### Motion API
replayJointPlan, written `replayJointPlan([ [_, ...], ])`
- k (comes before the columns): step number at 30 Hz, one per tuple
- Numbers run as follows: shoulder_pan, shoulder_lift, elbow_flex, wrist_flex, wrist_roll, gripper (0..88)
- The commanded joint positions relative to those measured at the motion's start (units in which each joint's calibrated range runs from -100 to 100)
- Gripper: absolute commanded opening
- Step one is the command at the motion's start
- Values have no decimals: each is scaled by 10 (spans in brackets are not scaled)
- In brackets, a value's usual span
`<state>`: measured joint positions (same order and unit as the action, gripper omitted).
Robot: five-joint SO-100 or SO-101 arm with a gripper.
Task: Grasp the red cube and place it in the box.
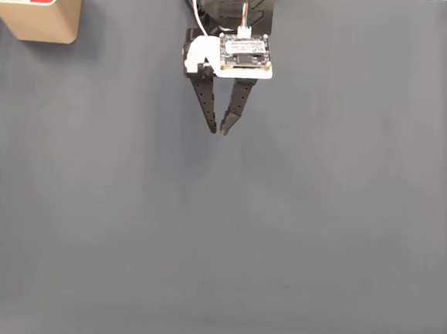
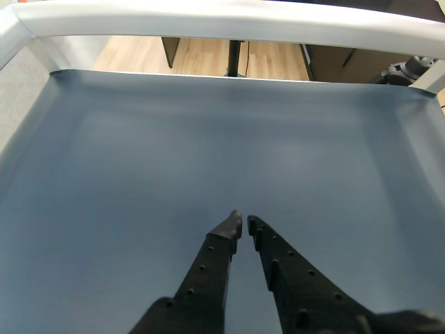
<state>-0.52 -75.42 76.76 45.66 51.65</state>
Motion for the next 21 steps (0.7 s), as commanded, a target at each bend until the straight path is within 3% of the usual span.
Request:
replayJointPlan([
  [1, -6, -39, 20, -16, -3, 0],
  [21, -21, -222, 224, -18, -36, 0],
])
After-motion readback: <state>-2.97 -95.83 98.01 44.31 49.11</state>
